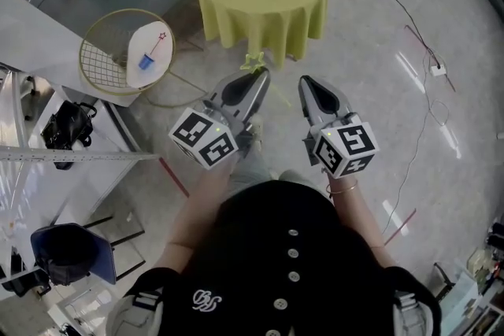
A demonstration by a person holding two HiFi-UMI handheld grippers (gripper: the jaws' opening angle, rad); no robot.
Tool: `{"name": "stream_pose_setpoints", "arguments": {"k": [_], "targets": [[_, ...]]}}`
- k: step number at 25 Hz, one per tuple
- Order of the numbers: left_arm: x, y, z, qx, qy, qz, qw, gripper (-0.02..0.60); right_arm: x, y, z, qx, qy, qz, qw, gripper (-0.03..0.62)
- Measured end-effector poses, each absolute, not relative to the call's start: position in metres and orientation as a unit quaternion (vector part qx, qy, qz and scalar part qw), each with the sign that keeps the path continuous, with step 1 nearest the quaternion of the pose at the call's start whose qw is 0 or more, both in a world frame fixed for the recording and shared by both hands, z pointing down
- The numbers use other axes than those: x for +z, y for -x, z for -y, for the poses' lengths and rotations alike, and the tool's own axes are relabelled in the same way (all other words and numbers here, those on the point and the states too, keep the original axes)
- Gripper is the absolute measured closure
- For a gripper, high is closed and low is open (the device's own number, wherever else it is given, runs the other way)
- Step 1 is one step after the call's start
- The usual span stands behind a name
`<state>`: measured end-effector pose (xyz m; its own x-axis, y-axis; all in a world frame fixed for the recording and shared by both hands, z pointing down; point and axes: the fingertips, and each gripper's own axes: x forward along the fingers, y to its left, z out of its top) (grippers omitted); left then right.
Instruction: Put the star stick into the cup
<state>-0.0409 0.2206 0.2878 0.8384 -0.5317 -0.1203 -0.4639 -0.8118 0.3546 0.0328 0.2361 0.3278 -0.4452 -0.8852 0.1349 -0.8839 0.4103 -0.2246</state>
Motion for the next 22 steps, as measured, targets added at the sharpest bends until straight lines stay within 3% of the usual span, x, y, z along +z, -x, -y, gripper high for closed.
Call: {"name": "stream_pose_setpoints", "arguments": {"k": [22], "targets": [[0.275, 0.046, -0.039, -0.110, -0.953, 0.229, 0.162, 0.566, 0.315, -0.014, -0.046, -0.122, 0.545, -0.830, -0.012, 0.589]]}}
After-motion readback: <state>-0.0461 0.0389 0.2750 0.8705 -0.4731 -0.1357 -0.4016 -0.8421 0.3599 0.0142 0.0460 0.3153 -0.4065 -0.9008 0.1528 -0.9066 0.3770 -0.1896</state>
